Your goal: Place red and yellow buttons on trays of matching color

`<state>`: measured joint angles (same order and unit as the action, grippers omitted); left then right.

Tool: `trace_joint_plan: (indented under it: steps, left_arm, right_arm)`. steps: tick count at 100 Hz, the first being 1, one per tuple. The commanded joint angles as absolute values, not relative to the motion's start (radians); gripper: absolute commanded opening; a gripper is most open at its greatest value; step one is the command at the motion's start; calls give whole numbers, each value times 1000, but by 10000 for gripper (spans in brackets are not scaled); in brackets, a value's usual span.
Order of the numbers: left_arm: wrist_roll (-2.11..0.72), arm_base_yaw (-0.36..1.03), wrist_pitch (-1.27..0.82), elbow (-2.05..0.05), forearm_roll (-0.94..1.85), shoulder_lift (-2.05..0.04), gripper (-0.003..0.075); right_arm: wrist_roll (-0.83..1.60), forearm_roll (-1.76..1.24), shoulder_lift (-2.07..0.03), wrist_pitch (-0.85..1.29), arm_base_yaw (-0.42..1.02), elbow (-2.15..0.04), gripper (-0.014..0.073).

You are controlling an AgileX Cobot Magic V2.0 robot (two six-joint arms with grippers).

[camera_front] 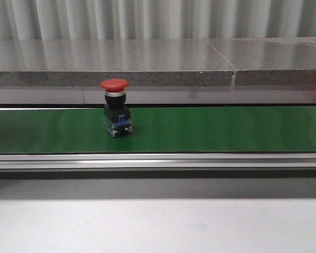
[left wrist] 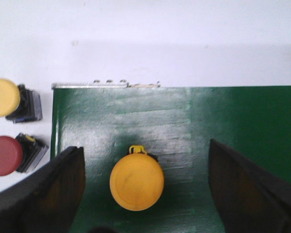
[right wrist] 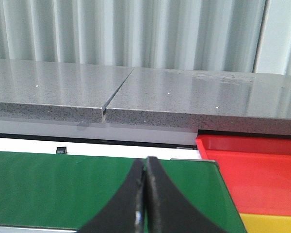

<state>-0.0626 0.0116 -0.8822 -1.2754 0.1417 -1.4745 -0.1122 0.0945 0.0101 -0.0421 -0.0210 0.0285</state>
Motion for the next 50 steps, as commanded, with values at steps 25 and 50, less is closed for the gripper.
trace_joint_plan:
  steps: [25, 50]
  left_arm:
    - [-65, 131, -689, -1129, 161, -1212, -8]
    - [-65, 176, -636, -963, 164, -1046, -20]
  right_arm:
    - [-107, 101, 25, -120, -23, 23, -57]
    - [-107, 101, 25, -120, -23, 23, -57]
